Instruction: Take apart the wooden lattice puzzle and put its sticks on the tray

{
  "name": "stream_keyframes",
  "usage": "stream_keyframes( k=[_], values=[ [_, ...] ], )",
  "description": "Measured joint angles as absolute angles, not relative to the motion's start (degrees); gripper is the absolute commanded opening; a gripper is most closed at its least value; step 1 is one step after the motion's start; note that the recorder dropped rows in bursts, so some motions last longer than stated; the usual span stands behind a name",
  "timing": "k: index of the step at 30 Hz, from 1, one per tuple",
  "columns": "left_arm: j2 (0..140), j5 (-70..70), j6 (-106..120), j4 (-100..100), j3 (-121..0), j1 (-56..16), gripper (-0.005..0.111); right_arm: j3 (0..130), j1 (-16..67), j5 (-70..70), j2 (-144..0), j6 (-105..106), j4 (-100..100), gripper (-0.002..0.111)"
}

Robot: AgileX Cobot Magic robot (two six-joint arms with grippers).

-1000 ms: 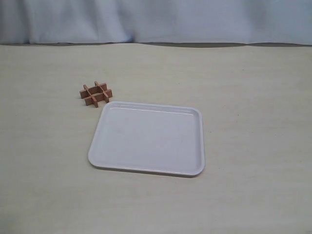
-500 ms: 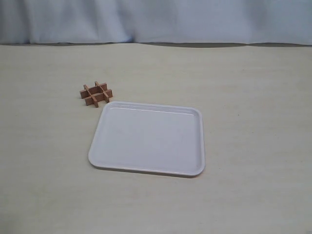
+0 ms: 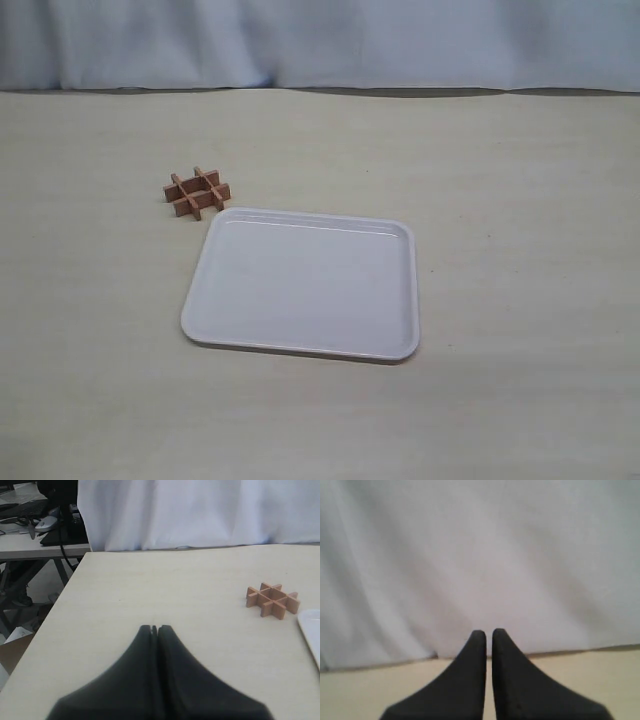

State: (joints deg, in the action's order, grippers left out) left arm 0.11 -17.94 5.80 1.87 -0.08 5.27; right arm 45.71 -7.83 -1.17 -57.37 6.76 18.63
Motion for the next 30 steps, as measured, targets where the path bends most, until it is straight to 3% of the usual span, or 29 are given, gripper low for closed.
stream_keyframes(
  k=[6, 10, 20, 27, 30],
  values=[
    [0.11, -17.94, 5.80, 1.87, -0.08, 5.27, 0.000, 68.99, -6.22, -29.28, -83.38, 10.27, 18.51, 0.005],
    [0.11, -17.94, 5.80, 1.87, -0.08, 5.27, 0.000, 79.44, -0.10, -39.43, -95.92, 9.44, 15.80, 0.005],
    [0.11, -17.94, 5.80, 1.87, -0.08, 5.27, 0.000, 99.74, 18.74, -40.92, -119.75, 1.00, 4.82, 0.005],
    [0.11, -17.94, 5.80, 1.87, -0.08, 5.27, 0.000, 112.35, 22.47, -40.88, -131.74, -1.56, 3.83, 0.005],
    [0.11, -17.94, 5.80, 1.87, -0.08, 5.27, 0.000, 116.22, 22.97, -40.88, -135.21, -1.98, 3.43, 0.012]
  ],
)
